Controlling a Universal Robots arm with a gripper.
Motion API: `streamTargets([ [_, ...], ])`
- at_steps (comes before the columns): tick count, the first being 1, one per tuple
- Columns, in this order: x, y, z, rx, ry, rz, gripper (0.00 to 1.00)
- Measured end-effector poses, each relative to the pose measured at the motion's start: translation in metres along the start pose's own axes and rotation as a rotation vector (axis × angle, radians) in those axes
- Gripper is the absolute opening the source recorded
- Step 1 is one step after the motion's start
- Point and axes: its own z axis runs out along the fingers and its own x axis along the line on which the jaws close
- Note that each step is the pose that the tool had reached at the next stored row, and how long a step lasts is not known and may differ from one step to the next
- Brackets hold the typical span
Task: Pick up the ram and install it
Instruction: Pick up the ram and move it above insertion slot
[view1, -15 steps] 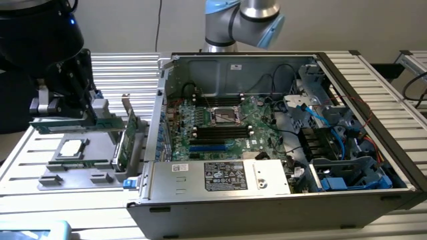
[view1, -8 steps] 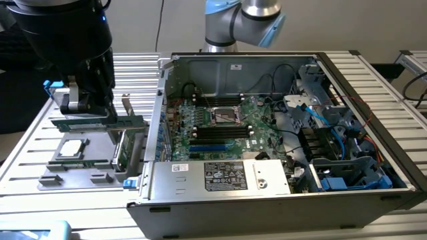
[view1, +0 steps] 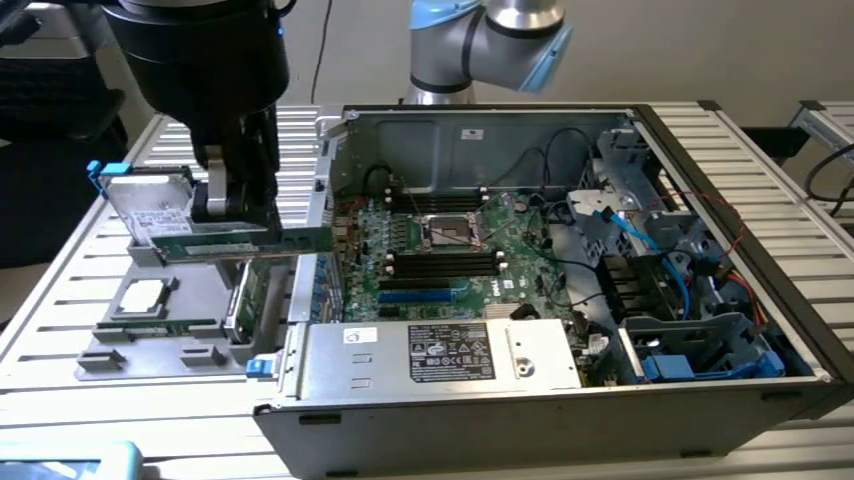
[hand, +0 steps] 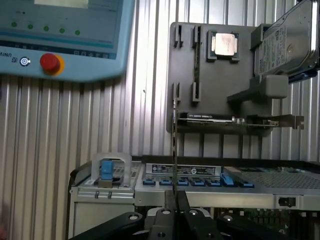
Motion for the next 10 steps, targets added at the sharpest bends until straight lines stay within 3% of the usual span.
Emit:
streamTargets([
  [10, 0.001, -0.0455, -0.0035, 0.0000, 0.0000, -0.001, 0.13],
])
